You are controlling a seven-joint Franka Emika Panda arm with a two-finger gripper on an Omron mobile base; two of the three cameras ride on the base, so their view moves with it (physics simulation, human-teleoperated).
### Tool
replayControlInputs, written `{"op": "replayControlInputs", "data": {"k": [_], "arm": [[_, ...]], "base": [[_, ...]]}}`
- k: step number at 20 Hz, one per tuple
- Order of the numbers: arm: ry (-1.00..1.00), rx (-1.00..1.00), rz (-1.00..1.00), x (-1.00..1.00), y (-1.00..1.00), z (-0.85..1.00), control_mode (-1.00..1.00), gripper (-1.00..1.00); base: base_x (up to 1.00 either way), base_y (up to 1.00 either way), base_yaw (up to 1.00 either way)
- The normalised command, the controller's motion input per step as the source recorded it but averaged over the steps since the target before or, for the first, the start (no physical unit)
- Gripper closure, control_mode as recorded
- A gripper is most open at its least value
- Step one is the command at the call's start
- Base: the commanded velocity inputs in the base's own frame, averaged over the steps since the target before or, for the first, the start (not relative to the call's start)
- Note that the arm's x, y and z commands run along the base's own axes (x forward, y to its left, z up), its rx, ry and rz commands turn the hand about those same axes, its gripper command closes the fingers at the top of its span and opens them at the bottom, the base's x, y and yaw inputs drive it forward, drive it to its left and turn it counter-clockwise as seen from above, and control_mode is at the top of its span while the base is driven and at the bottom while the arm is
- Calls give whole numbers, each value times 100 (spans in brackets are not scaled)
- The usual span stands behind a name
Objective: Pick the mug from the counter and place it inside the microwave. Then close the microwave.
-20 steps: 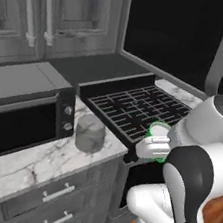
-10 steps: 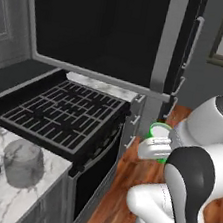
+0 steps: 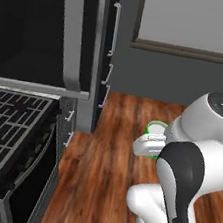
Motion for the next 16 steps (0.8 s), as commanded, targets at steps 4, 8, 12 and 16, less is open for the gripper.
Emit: {"op": "replayControlInputs", "data": {"k": [4,8,12,16], "arm": [[0,0,0,0,0,0,100,100],[0,0,0,0,0,0,100,100],[0,0,0,0,0,0,100,100],[0,0,0,0,0,0,100,100]], "base": [[22,-80,-6],[34,-87,10],[36,-80,31],[24,-51,48]]}}
